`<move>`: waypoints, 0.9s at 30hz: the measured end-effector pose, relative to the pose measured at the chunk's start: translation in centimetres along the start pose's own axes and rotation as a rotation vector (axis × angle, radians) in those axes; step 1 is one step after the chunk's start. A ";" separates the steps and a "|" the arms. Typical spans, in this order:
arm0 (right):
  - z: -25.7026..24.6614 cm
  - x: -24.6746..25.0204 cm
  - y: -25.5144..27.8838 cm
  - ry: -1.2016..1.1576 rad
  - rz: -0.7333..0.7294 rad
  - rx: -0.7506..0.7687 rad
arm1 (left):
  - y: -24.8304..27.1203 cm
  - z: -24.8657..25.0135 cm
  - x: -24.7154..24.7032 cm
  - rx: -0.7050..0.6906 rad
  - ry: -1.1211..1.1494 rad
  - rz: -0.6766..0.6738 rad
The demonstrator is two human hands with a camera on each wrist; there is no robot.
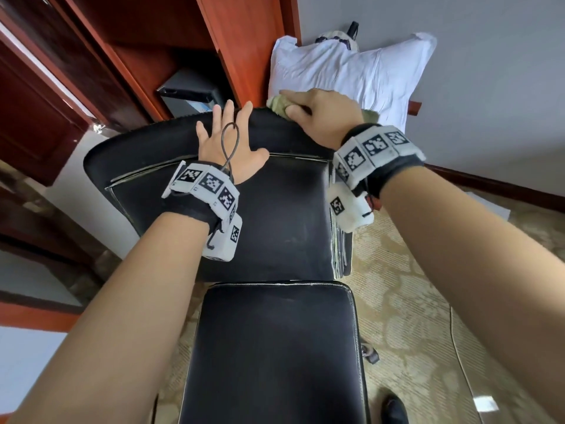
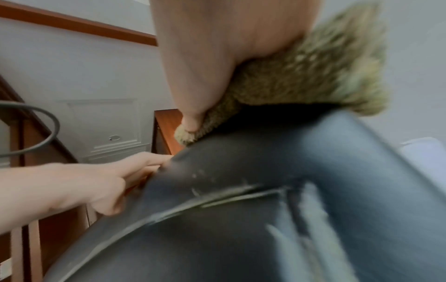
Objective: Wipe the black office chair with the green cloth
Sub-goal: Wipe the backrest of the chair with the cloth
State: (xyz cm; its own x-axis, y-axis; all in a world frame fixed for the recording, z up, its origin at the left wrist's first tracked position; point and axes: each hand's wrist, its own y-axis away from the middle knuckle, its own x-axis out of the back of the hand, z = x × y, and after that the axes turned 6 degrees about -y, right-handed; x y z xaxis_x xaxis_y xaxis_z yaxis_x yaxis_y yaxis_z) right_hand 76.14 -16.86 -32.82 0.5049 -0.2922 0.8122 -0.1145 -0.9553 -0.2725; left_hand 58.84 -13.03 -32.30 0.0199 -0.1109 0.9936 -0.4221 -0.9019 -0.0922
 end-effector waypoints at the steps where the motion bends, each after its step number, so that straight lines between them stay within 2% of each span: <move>1: 0.9 0.0 0.7 -0.051 0.013 0.011 | 0.0 0.1 -0.1 0.001 -0.009 0.005; 6: 5.8 -1.5 5.2 -0.483 0.227 0.090 | 0.0 0.6 -0.1 0.033 0.027 -0.009; 9: 7.1 -2.8 7.3 -0.606 0.295 0.071 | 0.0 0.8 -0.2 0.050 0.066 -0.009; 11: 7.4 -3.7 8.2 -0.671 0.327 0.014 | 0.1 0.8 -0.2 0.054 0.110 -0.012; 14: 7.6 -4.0 8.7 -0.896 0.364 -0.144 | 0.3 0.4 -0.2 0.033 0.149 -0.002; 17: 6.6 -3.4 8.2 -1.056 0.448 -0.202 | 0.9 0.6 -0.5 -0.107 0.060 0.097; 20: 4.5 -3.0 6.8 -1.257 0.471 -0.239 | 1.0 2.4 -0.8 -0.261 -0.007 0.097; 21: 4.2 -3.1 6.2 -1.252 0.489 -0.245 | 1.1 3.1 -0.7 -0.268 0.011 0.078; 25: 5.1 -4.3 6.4 -0.887 0.469 -0.186 | 0.8 4.4 -1.1 -0.234 0.101 0.033; 27: 6.1 -5.3 7.5 -0.911 0.470 -0.170 | 0.8 4.4 -1.1 -0.238 0.108 0.023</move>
State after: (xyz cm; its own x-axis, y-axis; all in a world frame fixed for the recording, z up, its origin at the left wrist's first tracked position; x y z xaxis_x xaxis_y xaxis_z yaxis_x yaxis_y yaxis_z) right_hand 77.77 -22.23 -42.31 0.8253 -0.5598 -0.0742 -0.5504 -0.7682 -0.3269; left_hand 62.44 -15.41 -33.77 -0.0834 -0.0735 0.9938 -0.6231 -0.7744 -0.1095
